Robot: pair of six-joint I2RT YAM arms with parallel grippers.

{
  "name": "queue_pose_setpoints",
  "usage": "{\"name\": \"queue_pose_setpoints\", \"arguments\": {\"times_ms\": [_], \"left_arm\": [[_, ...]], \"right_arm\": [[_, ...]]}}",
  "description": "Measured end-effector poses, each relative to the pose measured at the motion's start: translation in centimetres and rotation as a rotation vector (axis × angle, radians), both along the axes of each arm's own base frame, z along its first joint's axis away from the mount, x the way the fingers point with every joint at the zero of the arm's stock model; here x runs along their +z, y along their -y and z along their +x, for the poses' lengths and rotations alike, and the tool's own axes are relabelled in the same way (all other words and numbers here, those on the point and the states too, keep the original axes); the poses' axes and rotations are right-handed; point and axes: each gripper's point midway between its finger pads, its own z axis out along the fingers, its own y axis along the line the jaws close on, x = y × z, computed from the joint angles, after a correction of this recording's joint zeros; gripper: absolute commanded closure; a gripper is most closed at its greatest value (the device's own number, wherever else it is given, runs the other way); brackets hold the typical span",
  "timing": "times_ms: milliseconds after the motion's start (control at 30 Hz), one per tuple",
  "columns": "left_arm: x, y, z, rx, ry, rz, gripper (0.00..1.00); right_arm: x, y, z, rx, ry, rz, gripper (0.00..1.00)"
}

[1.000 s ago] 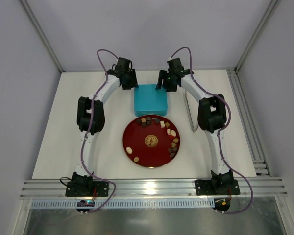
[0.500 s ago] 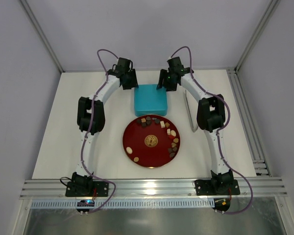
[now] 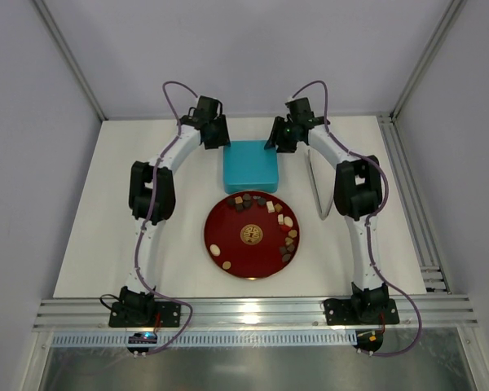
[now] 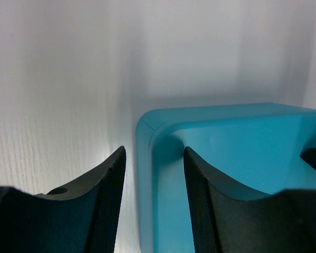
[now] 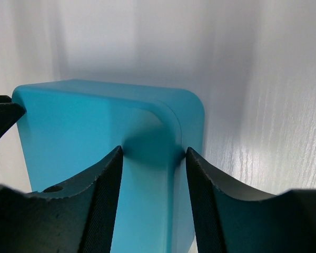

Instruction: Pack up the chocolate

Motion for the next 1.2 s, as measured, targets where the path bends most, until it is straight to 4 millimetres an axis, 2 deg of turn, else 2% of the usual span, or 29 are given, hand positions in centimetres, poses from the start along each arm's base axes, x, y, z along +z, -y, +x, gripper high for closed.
{"name": "queue_pose_setpoints", "arguments": {"times_ms": [367, 500, 633, 767, 867, 933, 967, 1000, 1033, 1133, 1200], "left_arm": [[0.2, -0.6, -0.8, 0.001, -0.021, 0.034, 0.51], [0.3, -1.0, -1.2, -0.005, -0.038, 0.037, 0.48], [0.6, -1.7, -1.8, -0.013, -0.065, 0.033, 0.40], [0.9, -3.1, -3.0, -0.018, -0.100, 0.056, 0.36], [1.7, -4.1, -4.9, -0.016, -0.115, 0.063, 0.35], [2.8, -4.8, -6.8, -0.014, -0.120, 0.063, 0.33], [3.7, -5.1, -7.9, -0.014, -0.115, 0.059, 0.05], [4.9, -5.3, -8.9, -0.020, -0.097, 0.053, 0.00], [6.0, -5.4, -9.7, -0.013, -0.074, 0.038, 0.00], [9.5, -5.8, -12.7, -0.015, 0.004, 0.003, 0.00], [11.3, -6.2, -14.8, -0.020, 0.045, -0.009, 0.00]], "right_arm": [[0.1, 0.2, -0.3, 0.008, 0.026, 0.038, 0.48], [0.2, 0.5, -0.4, 0.004, 0.024, 0.039, 0.39], [0.4, 0.8, -0.3, -0.004, 0.021, 0.029, 0.32], [1.6, 1.8, -0.3, -0.032, 0.041, -0.010, 0.22], [5.0, 2.7, -1.0, -0.058, 0.105, -0.025, 0.12], [8.7, 3.6, -2.5, -0.075, 0.169, -0.022, 0.08], [11.0, 4.0, -3.4, -0.084, 0.210, -0.017, 0.06], [13.2, 4.4, -4.4, -0.091, 0.256, -0.008, 0.04], [15.4, 4.9, -5.5, -0.102, 0.308, 0.000, 0.00], [21.2, 6.7, -9.5, -0.132, 0.449, 0.028, 0.00], [23.0, 7.7, -12.2, -0.148, 0.505, 0.036, 0.00]]}}
